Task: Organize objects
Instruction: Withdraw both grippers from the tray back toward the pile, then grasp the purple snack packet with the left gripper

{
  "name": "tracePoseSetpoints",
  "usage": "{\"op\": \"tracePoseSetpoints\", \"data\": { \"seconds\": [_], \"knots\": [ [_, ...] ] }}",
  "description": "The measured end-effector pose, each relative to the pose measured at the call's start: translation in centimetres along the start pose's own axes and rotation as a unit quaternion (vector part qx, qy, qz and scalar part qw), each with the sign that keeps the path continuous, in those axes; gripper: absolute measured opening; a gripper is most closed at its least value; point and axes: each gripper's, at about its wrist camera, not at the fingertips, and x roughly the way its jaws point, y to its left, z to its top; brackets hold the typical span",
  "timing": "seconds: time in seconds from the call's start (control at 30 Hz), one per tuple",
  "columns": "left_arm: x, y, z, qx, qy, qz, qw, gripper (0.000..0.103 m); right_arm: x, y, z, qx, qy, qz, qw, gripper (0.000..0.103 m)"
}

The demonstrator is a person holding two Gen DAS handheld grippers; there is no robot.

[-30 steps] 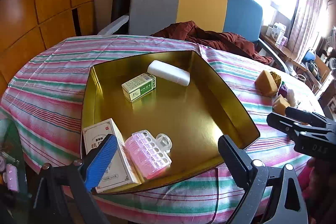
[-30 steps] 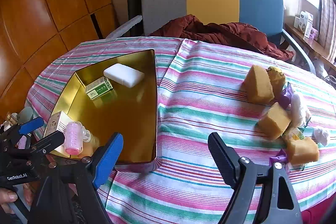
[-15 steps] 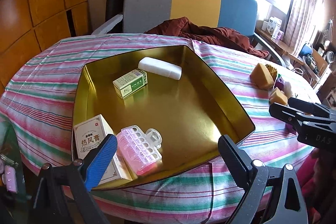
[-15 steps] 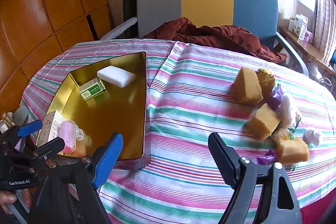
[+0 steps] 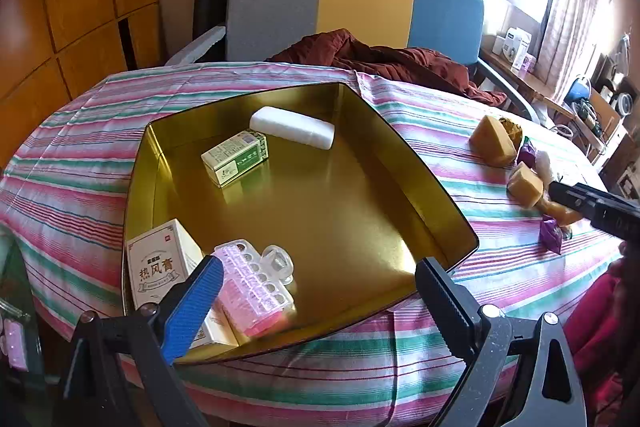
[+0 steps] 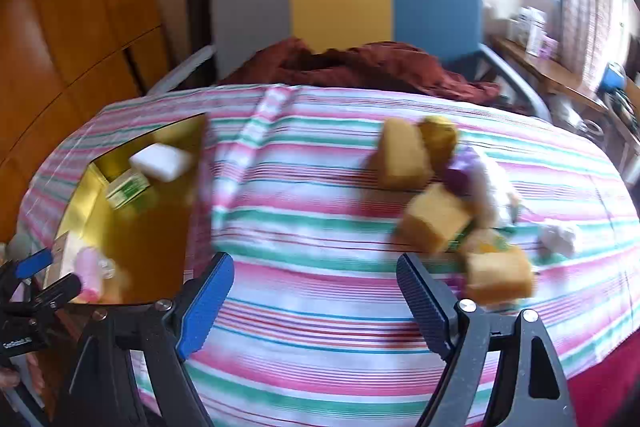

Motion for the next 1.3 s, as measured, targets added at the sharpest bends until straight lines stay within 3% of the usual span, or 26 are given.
{"op": "tracePoseSetpoints", "data": {
  "seconds": [0.23, 0.4, 0.47, 0.67, 0.77, 0.87, 1.2, 1.3],
  "knots": [
    [0.9, -1.1, 0.5, 0.01, 0.015, -0.019, 0.9997, 0.097, -1.4, -6.8, 0.3, 0.056, -0.013, -0.059, 0.997, 0.085],
    [1.6, -2.4, 1.1, 0.02, 0.027, -0.045, 0.9984, 0.097, -2.2, -12.7, -0.2, 0.129, -0.018, -0.087, 0.988, 0.085],
    [1.7, -3.6, 1.6, 0.037, 0.029, -0.067, 0.9966, 0.097, -2.4, -15.0, -0.8, 0.171, -0.021, -0.091, 0.981, 0.085],
    [2.1, -8.2, 2.8, 0.106, 0.028, -0.121, 0.9867, 0.097, -2.1, -20.8, -3.1, 0.316, -0.023, -0.045, 0.947, 0.085],
    [3.0, -10.8, 3.5, 0.135, 0.033, -0.145, 0.9797, 0.097, -2.8, -21.5, -3.4, 0.336, -0.05, -0.033, 0.94, 0.085],
    [4.3, -13.6, 4.0, 0.157, 0.045, -0.168, 0.9721, 0.095, -2.8, -21.5, -3.5, 0.338, -0.05, -0.019, 0.94, 0.085],
    [8.2, -25.2, 3.2, 0.278, 0.06, -0.239, 0.9284, 0.09, -2.0, -21.8, -3.4, 0.341, -0.044, 0.002, 0.939, 0.085],
    [9.5, -27.8, 2.7, 0.308, 0.067, -0.242, 0.9178, 0.091, -1.9, -22.0, -3.5, 0.344, -0.042, 0.01, 0.938, 0.085]
  ]
}}
